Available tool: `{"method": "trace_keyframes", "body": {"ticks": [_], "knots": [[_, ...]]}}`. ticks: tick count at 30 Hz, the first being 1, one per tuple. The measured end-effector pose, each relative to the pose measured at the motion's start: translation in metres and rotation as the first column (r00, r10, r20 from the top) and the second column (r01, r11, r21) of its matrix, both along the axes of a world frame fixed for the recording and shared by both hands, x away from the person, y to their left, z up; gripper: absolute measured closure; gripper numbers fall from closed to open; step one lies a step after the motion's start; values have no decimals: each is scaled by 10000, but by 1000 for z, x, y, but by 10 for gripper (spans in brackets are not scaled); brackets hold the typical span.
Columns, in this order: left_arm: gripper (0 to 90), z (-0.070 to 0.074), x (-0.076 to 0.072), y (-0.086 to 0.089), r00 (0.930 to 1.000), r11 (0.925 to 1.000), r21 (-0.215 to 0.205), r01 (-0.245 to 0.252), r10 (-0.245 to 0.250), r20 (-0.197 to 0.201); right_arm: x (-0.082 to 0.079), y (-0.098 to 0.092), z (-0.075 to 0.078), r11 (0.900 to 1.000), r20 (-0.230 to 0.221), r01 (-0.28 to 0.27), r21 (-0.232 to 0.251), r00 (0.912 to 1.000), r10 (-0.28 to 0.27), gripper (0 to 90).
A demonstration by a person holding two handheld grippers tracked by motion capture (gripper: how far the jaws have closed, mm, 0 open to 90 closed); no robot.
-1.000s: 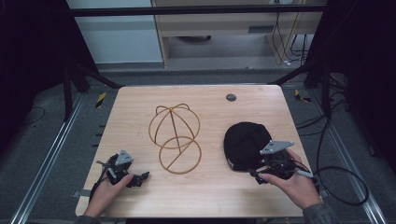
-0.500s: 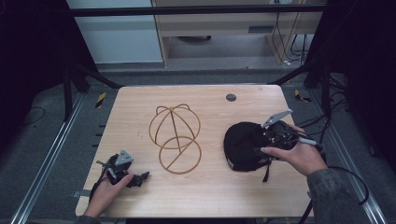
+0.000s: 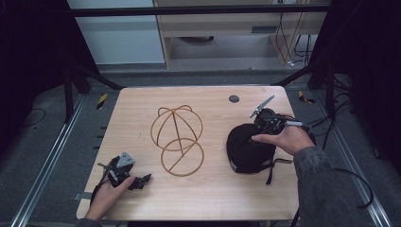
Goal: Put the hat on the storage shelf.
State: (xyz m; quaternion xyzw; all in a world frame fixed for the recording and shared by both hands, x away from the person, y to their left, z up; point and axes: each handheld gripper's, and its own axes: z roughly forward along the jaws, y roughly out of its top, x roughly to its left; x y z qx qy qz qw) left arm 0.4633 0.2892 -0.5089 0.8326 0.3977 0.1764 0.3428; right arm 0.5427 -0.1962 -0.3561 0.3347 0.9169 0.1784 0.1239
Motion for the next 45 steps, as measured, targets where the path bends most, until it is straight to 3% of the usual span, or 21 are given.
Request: {"method": "trace_keyframes", "body": {"ticks": [15, 24, 35, 45], "knots": [[0, 0, 0, 0, 10000, 10000, 1, 3, -3, -1, 30, 5, -21, 9996, -608, -145, -239, 9981, 130, 351], [0, 0, 0, 0, 10000, 10000, 0, 3, -3, -2, 35, 6, -27, 9987, -879, -345, -383, 9956, 310, 452], [0, 0, 0, 0, 10000, 10000, -3, 2, -2, 0, 38, 5, -32, 9977, -1347, -636, -251, 9891, 596, 708], [0, 0, 0, 0, 10000, 10000, -2, 5, -5, 0, 32, 9, -28, 9960, -1448, -857, -245, 9861, 812, 731]]}}
